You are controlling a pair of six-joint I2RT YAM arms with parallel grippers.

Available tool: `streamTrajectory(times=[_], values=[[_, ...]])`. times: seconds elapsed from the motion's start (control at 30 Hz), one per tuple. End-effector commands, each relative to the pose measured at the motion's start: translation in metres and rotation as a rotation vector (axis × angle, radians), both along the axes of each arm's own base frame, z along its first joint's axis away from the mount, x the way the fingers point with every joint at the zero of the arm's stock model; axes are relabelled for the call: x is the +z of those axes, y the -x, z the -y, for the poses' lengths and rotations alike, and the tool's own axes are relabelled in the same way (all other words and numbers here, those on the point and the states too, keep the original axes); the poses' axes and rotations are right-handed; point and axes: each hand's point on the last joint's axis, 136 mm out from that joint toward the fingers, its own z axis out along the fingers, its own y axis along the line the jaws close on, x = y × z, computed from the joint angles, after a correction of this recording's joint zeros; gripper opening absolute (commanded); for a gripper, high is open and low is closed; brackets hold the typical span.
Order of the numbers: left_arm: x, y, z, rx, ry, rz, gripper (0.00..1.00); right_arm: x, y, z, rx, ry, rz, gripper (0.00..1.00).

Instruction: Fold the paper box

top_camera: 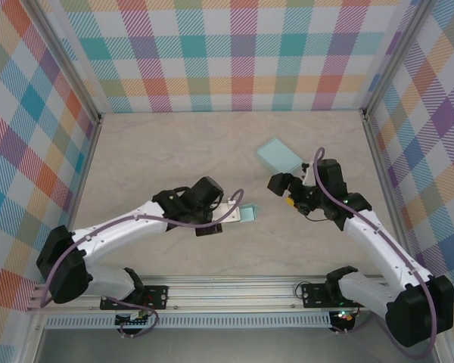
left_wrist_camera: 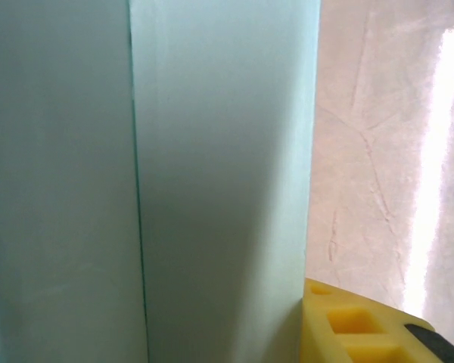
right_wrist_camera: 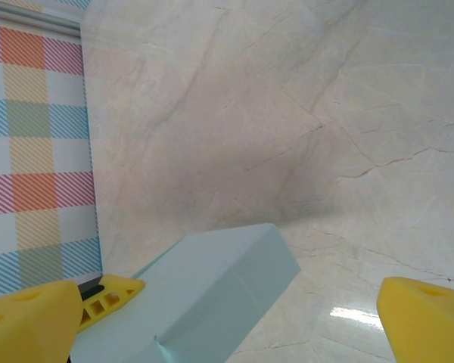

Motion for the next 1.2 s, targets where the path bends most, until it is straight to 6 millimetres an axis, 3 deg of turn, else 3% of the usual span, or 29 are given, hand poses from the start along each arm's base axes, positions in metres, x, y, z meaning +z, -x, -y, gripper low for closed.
streamTrajectory(times=[0.0,0.27,0.47,0.63,0.77,0.9,1.17], values=[[-0.006,0.005,0.001,-0.033,-0.041,-0.105,0.32,-0.002,-0.002,0.006,0.006,0.061,0.008,1.00],[-0.015,-0.025,0.015,-0.049,-0.076,-0.147,0.32,-0.019,0.000,0.036,-0.078,0.217,0.013,1.00],[-0.026,-0.039,0.018,-0.061,-0.122,-0.232,0.32,-0.023,0.003,0.037,-0.068,0.229,0.010,1.00],[-0.030,-0.047,0.018,-0.060,-0.161,-0.246,0.39,-0.022,0.004,0.035,-0.053,0.224,0.025,1.00],[-0.032,-0.053,0.019,-0.062,-0.168,-0.222,0.53,-0.021,0.005,0.032,-0.036,0.206,0.035,1.00],[-0.031,-0.060,0.020,-0.049,-0.169,-0.186,0.76,-0.021,0.005,0.031,-0.027,0.205,0.040,1.00],[-0.012,-0.076,0.020,-0.017,-0.144,-0.078,0.83,-0.012,0.003,0.025,-0.001,0.178,0.081,1.00]])
